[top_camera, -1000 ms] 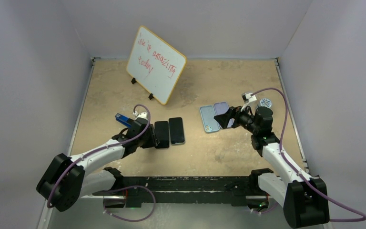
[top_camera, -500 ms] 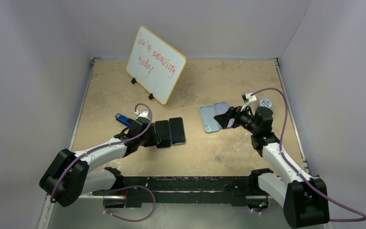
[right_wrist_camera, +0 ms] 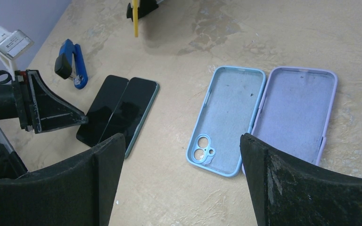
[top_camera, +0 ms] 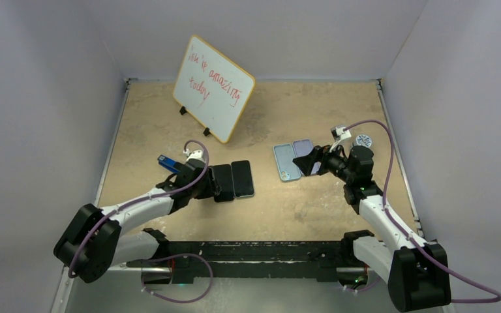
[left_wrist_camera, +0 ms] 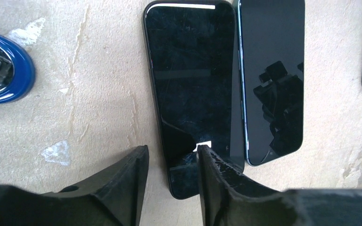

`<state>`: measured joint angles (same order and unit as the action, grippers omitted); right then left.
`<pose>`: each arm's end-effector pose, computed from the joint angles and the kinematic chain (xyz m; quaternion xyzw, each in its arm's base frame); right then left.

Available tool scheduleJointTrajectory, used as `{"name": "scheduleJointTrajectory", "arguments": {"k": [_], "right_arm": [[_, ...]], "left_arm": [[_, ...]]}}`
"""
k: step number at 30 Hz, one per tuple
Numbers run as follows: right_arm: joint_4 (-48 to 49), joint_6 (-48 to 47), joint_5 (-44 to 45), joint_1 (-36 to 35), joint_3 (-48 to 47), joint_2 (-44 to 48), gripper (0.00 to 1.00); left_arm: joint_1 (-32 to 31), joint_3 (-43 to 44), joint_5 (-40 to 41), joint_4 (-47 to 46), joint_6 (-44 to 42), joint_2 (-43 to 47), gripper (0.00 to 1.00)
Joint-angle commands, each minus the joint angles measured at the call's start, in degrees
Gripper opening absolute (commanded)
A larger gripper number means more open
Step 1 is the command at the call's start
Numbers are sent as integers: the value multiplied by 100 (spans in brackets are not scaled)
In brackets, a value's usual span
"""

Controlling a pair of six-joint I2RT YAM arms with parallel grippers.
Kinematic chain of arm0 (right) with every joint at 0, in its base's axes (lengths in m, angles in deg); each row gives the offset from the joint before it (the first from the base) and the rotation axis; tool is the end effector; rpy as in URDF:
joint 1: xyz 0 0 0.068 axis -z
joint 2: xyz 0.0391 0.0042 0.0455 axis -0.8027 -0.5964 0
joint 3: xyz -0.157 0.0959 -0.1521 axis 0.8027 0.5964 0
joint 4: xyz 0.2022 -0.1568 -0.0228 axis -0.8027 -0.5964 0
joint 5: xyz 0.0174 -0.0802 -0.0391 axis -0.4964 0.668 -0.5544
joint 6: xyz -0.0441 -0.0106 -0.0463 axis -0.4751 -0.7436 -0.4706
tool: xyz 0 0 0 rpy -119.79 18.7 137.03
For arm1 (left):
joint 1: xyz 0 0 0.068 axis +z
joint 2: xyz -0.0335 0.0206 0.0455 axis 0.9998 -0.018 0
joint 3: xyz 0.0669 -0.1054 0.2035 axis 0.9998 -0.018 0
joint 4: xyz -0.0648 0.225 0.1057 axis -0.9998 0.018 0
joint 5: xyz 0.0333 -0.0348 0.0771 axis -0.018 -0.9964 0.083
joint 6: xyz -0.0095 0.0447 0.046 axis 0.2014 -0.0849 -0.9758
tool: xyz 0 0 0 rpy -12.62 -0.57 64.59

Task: Take the phone out of the phone case
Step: Adjust the phone at the center of the board, then reset both arms

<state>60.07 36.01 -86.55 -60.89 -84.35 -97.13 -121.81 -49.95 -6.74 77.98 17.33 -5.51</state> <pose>0.2359 0.0574 0.2065 -0.1031 0.7461 0.3381 0.5642 0.1979 -0.1225 0.1089 -0.0920 0.9289 -0.1851 0.3072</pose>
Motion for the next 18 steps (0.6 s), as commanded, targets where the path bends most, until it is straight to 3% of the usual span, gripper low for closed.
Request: {"name": "scheduleJointTrajectory", "arguments": {"k": [1, 7, 12, 18], "right_arm": [[30, 95, 94, -24, -101, 57, 92], [-480, 463, 440, -23, -232, 247, 98], [-999, 1218, 1489, -23, -431, 835, 99], [-1494, 952, 2223, -27, -795, 2065, 99]], "left_arm": [[24, 348, 237, 59, -200, 296, 48], [71, 917, 746, 800, -652, 1112, 66], [96, 1570, 1237, 1585, -935, 2007, 78], [98, 2398, 2023, 2407, -1536, 3164, 84]]}}
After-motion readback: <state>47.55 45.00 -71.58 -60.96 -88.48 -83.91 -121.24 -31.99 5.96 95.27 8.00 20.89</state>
